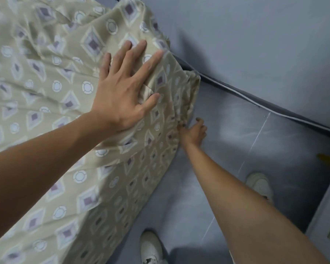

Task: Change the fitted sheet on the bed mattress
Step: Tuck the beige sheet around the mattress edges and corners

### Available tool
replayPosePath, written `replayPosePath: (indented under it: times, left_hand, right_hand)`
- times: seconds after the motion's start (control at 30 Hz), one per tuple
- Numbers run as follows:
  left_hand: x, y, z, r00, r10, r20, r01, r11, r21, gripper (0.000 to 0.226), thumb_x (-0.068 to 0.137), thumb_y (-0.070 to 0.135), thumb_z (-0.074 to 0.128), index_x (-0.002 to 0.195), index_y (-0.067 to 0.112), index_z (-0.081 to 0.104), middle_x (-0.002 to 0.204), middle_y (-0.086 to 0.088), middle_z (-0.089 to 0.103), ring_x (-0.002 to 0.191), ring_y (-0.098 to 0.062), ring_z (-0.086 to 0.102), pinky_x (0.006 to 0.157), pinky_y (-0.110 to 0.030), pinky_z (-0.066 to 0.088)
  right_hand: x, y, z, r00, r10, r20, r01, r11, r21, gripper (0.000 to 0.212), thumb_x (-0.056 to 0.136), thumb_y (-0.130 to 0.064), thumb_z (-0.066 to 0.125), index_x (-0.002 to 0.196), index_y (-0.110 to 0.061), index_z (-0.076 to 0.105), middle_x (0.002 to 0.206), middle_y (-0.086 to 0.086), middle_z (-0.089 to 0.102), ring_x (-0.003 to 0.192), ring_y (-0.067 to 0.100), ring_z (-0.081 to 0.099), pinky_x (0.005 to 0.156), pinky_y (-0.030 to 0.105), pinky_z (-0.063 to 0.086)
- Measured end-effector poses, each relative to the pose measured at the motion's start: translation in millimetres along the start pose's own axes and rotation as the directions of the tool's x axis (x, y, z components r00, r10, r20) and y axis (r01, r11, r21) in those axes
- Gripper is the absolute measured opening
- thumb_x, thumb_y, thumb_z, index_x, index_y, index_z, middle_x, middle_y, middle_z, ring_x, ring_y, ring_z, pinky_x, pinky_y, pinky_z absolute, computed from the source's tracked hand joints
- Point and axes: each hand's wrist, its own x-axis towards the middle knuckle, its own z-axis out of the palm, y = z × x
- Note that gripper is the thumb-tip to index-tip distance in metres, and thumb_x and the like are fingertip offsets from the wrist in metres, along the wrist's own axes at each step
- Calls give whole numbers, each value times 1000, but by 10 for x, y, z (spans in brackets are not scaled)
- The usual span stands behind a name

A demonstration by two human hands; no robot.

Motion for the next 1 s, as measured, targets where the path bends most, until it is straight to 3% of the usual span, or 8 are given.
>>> replayPosePath:
  times: [0.17, 0.27, 0.37, 0.53, 0.63, 0.73, 0.87, 1.0]
  left_hand:
    - [-17, 17, 13, 1000, -4, -18, 4, 1000, 11, 76, 99, 66, 39, 166, 40, 16, 173, 1, 17, 162, -27, 8, 127, -60, 9]
    - [-9, 12, 17, 1000, -3, -8, 3, 1000, -11, 75, 100, 66, 38, 166, 40, 15, 174, 3, 15, 162, -25, 6, 127, -60, 8]
    - [-3, -10, 36, 1000, 5, 1, -5, 999, -40, 74, 101, 64, 39, 166, 40, 15, 175, 5, 13, 162, -22, 4, 128, -60, 6]
    - [94, -60, 51, 999, 33, -6, -33, 998, -59, 74, 100, 61, 42, 166, 38, 19, 174, 4, 18, 162, -21, 6, 127, -59, 10]
    - [151, -79, 49, 999, 47, -1, -47, 996, -82, 75, 98, 63, 41, 166, 38, 22, 173, 4, 19, 162, -19, 6, 128, -58, 10]
    - [223, -131, 38, 995, 96, -4, -96, 989, -112, 75, 96, 65, 41, 165, 37, 27, 173, 0, 20, 162, -21, 8, 127, -59, 11]
    - [581, -224, 35, 984, 176, 33, -172, 981, -86, 75, 96, 67, 41, 164, 35, 31, 173, 0, 21, 162, -22, 12, 128, -57, 10]
    - [759, -211, 7, 992, 117, 53, -113, 991, -78, 70, 101, 65, 38, 163, 33, 34, 172, 1, 24, 161, -22, 13, 129, -53, 9]
  right_hand:
    - [-80, -25, -79, 981, -191, 32, 183, 967, 180, 58, 89, -27, 80, 140, -21, 53, 136, 5, 53, 123, 28, 57, 105, 43, 51]
    - [-139, -165, -105, 952, -267, 147, 206, 919, 337, 51, 88, -42, 79, 133, -34, 56, 128, -7, 60, 115, 17, 65, 102, 48, 55]
    - [-202, -371, -157, 917, -380, 123, 328, 893, 309, 65, 88, -53, 74, 146, -39, 48, 146, -7, 50, 133, 15, 55, 113, 44, 48]
    - [-157, -892, -328, 739, -666, -103, 670, 707, 227, 69, 97, -22, 70, 158, -30, 37, 159, 3, 38, 153, 13, 31, 124, 37, 33]
    - [-50, -1138, -384, 715, -699, -33, 691, 697, 191, 34, 97, -15, 64, 126, -33, 62, 116, -8, 65, 110, 5, 59, 93, 32, 50]
    - [130, -1255, -495, 713, -699, -51, 701, 713, 22, 28, 89, -5, 64, 79, -30, 54, 73, -12, 55, 71, 15, 49, 68, 33, 38]
    - [342, -1408, -721, 787, -615, -51, 603, 784, -146, 17, 88, -3, 64, 83, -20, 68, 82, 3, 70, 80, 28, 66, 65, 32, 39]
    - [85, -1588, -908, 686, -727, 18, 713, 668, -213, 35, 81, -1, 62, 108, -22, 68, 107, 3, 65, 102, 33, 62, 87, 44, 52]
